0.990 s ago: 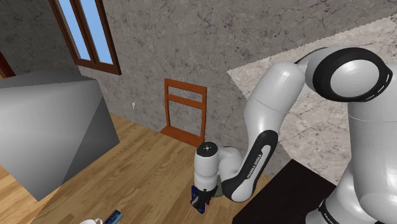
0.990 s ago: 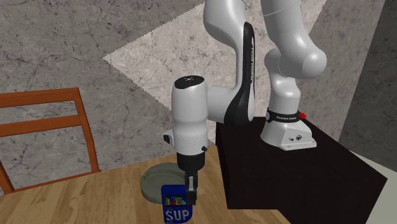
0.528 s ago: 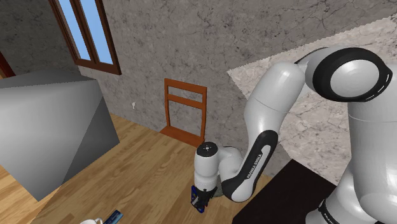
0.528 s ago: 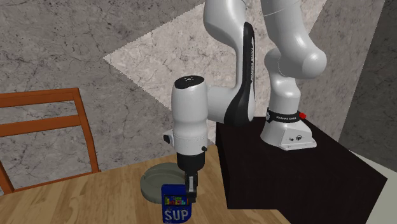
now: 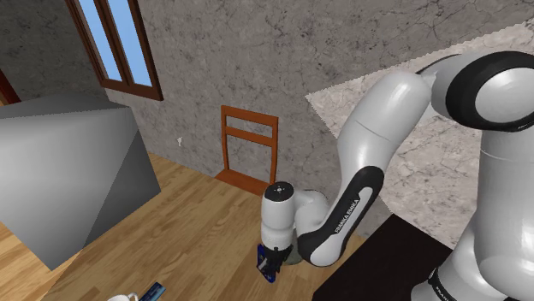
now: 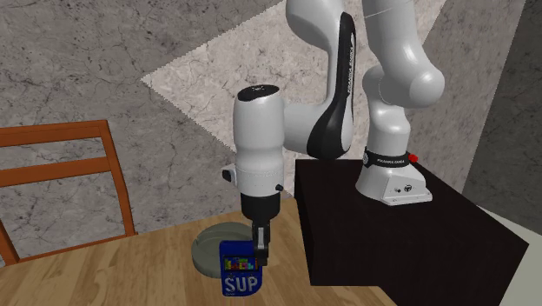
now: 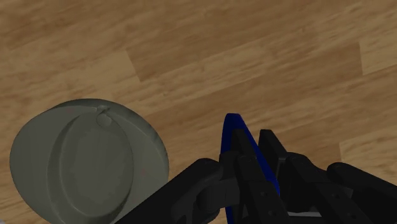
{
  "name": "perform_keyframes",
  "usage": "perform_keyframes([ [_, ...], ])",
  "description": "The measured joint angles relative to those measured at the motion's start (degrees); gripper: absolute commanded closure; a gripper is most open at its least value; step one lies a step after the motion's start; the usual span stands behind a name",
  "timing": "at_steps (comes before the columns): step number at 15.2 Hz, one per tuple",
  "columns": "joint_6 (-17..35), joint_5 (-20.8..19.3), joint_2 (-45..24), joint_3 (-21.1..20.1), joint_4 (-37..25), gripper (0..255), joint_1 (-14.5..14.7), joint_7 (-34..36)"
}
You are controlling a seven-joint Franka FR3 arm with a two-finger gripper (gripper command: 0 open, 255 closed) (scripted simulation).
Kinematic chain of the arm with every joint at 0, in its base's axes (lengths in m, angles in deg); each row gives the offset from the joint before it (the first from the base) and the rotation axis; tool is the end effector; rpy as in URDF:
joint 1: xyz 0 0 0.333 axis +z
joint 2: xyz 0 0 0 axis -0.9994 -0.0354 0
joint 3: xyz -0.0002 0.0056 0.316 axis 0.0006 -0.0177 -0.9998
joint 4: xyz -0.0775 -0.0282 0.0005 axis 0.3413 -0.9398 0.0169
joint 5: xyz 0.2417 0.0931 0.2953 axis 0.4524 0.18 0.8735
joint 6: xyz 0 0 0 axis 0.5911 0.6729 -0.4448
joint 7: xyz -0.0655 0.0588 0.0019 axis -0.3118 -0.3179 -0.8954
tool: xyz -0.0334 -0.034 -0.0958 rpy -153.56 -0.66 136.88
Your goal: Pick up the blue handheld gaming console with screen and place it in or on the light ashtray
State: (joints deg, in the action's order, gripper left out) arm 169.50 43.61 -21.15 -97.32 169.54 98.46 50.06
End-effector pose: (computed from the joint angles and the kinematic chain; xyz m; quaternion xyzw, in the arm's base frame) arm 0.3709 0.3005 0.1723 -0.9998 -0.0172 0.0025 0.0086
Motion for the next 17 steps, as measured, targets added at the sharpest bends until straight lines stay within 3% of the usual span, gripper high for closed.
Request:
perform_keyframes([
  [12, -8.00, 11.65, 10.33, -7.61, 1.07, 255, -5.54, -8.38],
  [17, -9.91, 16.86, 14.83, -7.14, 2.82, 255, -10.24, -17.73],
])
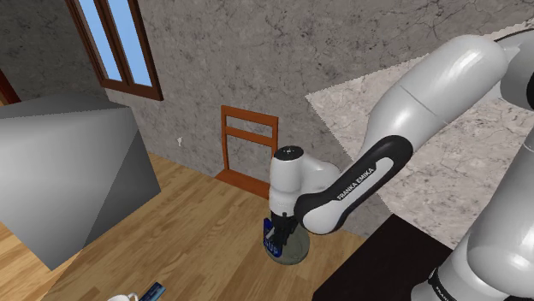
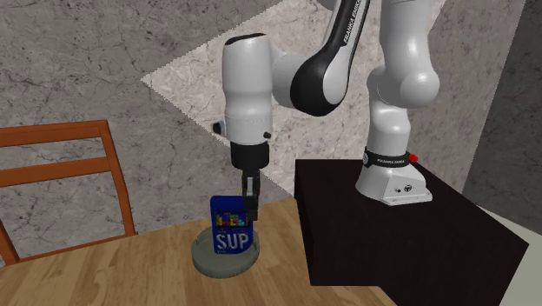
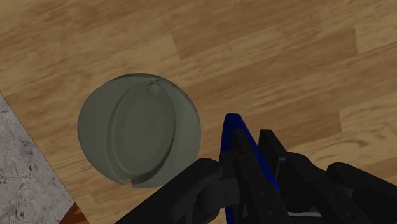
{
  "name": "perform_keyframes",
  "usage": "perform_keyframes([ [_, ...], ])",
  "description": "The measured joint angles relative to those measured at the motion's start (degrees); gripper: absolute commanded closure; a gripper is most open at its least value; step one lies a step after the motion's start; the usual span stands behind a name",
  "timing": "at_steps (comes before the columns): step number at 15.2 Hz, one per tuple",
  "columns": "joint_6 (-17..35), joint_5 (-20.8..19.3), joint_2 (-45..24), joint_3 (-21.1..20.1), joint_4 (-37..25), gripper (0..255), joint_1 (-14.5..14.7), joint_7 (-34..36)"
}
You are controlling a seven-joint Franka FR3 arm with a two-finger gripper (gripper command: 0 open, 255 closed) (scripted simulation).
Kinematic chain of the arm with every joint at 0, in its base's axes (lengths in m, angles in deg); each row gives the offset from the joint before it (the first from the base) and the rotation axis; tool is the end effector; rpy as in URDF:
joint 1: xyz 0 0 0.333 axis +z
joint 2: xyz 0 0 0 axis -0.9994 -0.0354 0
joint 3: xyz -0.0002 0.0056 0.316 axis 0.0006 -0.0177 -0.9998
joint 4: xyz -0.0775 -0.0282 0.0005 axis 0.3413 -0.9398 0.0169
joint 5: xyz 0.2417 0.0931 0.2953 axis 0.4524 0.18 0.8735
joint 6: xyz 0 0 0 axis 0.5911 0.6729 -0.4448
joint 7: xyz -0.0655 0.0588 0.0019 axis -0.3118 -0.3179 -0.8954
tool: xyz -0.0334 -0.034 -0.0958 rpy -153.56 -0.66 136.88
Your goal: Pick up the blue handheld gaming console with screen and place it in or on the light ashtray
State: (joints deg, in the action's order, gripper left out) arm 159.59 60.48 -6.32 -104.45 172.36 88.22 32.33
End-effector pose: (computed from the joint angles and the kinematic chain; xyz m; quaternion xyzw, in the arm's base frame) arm 0.3924 0.2562 0.2529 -0.9998 -0.0161 0.0028 0.0084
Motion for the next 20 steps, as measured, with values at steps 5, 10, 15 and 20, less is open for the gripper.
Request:
perform_keyframes([
  [5, -1.63, 3.87, 3.70, 2.95, 1.54, 255, -4.91, -10.99],
  [10, -3.28, 5.09, 5.02, 6.45, 1.16, 255, -8.66, -19.33],
  [15, -0.04, 2.60, 1.76, 7.03, 1.51, 255, -8.97, -18.25],
  [20, 3.91, -1.32, -2.70, 8.02, 1.45, 255, -8.53, -15.46],
])
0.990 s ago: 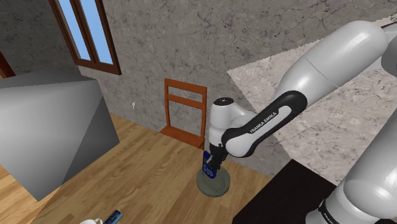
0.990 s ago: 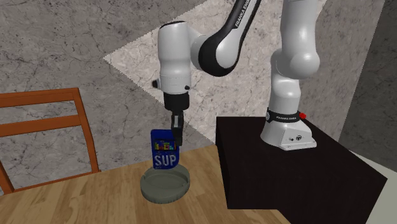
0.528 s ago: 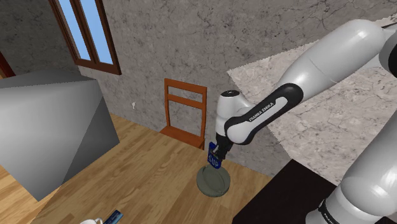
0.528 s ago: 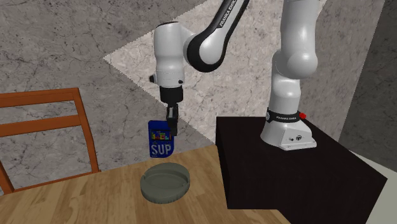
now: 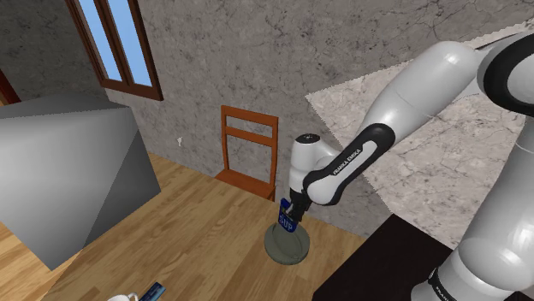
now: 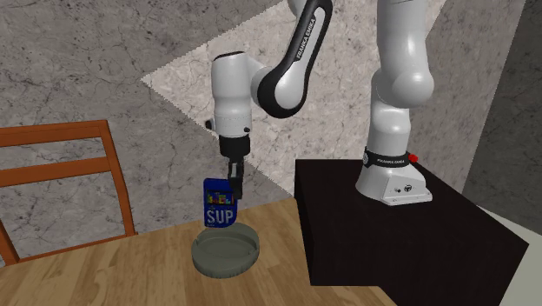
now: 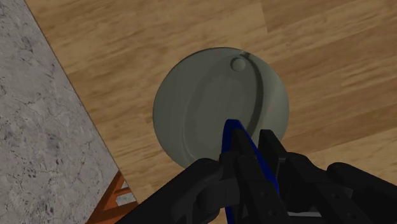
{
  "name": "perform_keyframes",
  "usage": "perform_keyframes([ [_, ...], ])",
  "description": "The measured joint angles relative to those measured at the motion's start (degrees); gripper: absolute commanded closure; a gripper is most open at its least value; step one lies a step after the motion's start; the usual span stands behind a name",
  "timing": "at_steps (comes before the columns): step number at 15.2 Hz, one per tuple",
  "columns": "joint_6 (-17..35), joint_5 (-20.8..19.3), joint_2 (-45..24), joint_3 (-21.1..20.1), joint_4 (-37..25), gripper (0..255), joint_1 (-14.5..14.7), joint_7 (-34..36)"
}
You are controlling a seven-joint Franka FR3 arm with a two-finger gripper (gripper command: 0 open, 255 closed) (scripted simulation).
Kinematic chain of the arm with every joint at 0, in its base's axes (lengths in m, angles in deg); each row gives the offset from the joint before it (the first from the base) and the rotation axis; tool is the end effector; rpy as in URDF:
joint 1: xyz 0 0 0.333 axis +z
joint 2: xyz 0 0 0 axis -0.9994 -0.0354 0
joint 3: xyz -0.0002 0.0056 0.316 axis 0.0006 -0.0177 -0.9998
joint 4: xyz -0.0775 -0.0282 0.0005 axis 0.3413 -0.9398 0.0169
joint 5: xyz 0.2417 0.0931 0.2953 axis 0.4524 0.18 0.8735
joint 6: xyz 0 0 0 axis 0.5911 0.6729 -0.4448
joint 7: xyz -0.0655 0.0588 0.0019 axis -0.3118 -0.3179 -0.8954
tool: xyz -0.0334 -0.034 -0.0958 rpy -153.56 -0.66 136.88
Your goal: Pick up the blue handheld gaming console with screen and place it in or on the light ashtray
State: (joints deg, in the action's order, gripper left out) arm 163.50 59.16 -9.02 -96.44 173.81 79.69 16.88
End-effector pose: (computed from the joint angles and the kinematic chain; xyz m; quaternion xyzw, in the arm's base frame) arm 0.4413 0.1343 0.2273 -0.9998 -0.0171 0.0031 0.0085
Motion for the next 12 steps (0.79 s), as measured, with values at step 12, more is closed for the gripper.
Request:
perform_keyframes([
  [12, 7.75, -8.81, -9.29, 4.88, -0.83, 255, 3.13, 6.19],
])
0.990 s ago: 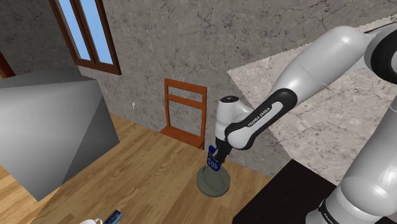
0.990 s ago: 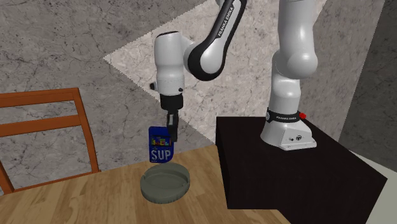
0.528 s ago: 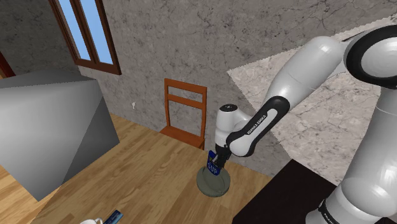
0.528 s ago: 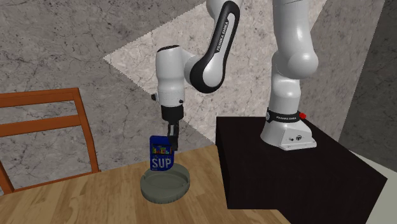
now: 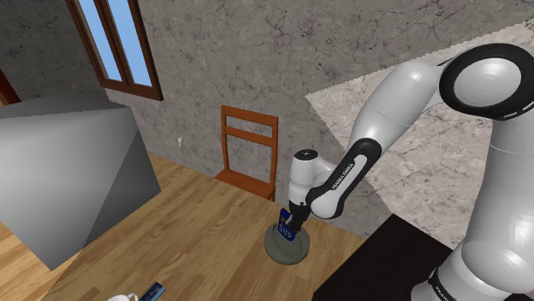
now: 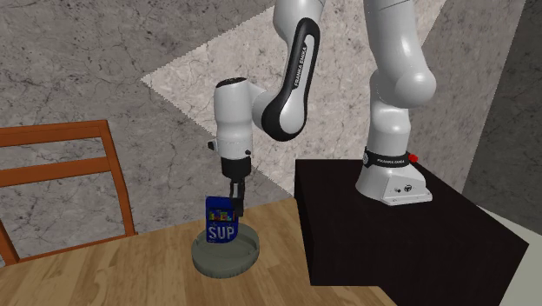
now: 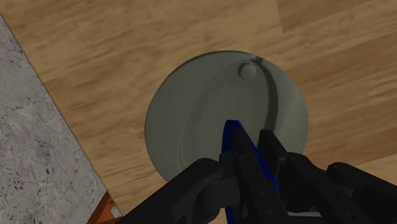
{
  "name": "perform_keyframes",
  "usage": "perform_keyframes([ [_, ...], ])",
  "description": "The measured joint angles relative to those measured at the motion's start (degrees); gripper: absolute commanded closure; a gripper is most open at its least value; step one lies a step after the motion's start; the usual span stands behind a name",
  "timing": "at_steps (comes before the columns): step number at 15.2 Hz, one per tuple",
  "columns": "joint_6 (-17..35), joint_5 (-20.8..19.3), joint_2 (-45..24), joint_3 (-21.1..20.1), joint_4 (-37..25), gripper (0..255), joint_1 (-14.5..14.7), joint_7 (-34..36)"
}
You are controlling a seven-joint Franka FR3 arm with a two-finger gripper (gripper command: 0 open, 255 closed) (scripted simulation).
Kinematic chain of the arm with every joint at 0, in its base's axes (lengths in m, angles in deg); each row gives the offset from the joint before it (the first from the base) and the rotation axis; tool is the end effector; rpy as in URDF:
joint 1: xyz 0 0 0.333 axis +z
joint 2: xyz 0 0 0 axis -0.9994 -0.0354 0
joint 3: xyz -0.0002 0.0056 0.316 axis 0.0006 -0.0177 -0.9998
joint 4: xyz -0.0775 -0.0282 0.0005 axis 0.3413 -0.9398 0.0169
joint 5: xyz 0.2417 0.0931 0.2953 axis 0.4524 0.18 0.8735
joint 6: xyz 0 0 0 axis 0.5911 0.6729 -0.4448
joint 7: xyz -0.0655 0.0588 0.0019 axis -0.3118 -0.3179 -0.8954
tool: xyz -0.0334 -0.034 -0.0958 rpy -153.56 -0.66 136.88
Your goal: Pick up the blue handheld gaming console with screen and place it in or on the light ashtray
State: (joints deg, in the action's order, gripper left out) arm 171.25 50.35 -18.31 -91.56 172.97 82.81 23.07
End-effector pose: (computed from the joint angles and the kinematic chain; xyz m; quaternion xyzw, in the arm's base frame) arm 0.4406 0.1336 0.1720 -0.9998 -0.0172 0.0029 0.0086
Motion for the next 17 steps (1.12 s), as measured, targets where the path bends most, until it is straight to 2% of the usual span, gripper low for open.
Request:
perform_keyframes([
  [5, 0.18, -0.19, -0.18, 0.14, -0.01, 255, 0.11, 0.14],
  [6, 0.19, -0.19, -0.19, 0.15, -0.01, 0, 0.12, 0.15],
  [12, 0.20, -0.20, -0.18, 0.15, -0.01, 0, 0.12, 0.15],
  [17, -5.84, 6.72, 7.31, -4.42, 0.88, 0, -3.34, -5.04],
])
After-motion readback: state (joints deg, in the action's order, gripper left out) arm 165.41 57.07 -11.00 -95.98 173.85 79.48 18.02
